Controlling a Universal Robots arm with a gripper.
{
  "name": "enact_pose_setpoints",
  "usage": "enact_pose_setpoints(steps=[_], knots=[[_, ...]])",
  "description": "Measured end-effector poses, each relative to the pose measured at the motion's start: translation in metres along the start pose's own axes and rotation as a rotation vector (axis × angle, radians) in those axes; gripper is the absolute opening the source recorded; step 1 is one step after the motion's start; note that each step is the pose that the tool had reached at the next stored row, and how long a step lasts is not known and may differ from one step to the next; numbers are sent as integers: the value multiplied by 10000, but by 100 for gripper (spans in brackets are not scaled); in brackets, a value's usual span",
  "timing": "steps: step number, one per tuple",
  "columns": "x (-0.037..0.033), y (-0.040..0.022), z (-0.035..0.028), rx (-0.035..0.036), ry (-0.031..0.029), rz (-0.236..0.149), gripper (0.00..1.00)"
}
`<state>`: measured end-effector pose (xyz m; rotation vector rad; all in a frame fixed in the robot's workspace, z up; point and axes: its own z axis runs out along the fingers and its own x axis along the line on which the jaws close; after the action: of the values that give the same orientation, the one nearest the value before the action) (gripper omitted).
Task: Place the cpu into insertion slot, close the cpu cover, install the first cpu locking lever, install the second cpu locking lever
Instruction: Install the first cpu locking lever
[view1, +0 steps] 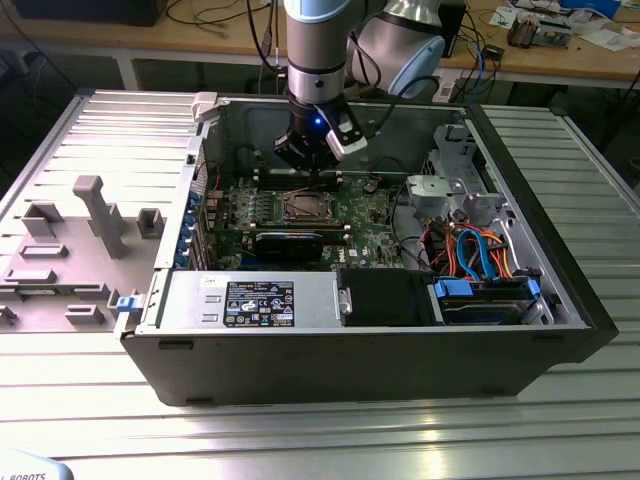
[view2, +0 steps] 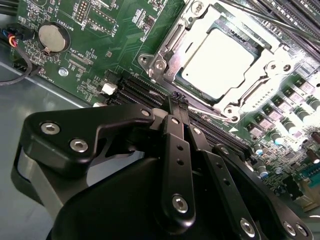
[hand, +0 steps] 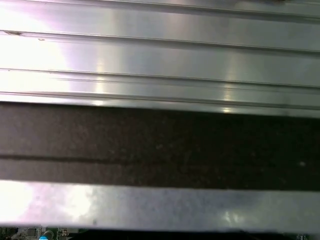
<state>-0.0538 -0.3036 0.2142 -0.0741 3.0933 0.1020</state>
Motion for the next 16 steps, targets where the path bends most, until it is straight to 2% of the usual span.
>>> enact_pose_setpoints(steps=[16], knots=[[-15,-8,107,1,3,0,11]])
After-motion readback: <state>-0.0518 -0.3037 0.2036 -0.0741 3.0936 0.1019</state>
